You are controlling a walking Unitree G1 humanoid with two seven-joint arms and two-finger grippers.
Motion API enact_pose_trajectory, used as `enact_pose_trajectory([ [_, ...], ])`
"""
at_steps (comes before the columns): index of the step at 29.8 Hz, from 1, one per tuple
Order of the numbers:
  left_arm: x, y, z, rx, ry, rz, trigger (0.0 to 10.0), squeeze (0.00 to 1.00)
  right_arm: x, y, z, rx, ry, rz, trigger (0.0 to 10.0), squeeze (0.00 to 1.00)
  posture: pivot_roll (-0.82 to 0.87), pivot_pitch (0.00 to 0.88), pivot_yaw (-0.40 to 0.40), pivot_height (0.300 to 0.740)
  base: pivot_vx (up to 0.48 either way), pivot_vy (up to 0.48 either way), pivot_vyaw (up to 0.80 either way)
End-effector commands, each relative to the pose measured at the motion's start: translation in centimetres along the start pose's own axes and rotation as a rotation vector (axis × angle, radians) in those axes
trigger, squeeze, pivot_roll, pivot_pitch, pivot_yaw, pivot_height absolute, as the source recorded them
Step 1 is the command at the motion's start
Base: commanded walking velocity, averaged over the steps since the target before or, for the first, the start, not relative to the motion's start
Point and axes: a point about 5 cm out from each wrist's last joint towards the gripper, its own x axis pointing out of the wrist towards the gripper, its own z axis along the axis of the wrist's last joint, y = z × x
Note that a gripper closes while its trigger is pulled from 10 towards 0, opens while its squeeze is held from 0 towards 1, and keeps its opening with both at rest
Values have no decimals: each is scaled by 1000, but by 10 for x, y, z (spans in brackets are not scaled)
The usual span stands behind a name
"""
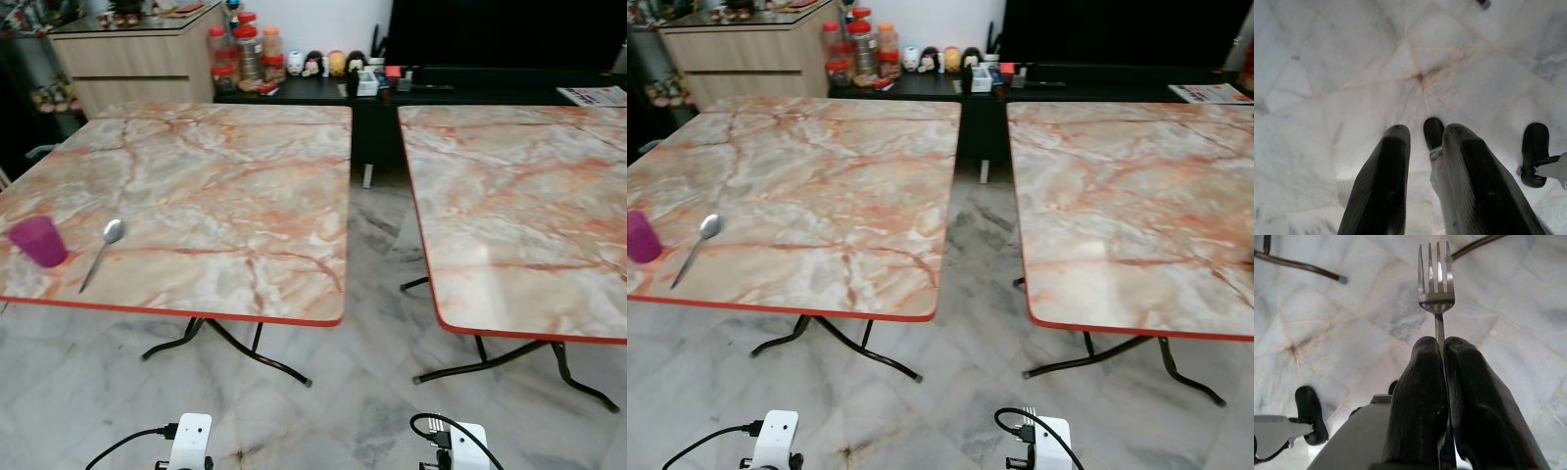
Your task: Setting the table
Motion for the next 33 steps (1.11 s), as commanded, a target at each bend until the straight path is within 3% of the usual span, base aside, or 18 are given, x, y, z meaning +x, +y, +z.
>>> enact_pose_trajectory([
  [1,0,2,-3,23,19,2,10000,0,-1,-1,-2,23,6,-13,10000,0,-85,0,18,740,0,-281,0],
  [11,0,-2,-1,5,11,1,10000,0,1,-5,4,88,-4,-40,10000,0,-82,0,8,740,0,-199,-154],
  [28,-1,1,-5,-10,22,11,10000,0,0,-7,-2,103,9,-64,10000,0,-82,0,16,740,0,-254,-91],
  [33,0,1,-4,-13,19,12,10000,0,0,-8,-1,105,13,-71,10000,0,-81,0,14,740,0,0,0],
])
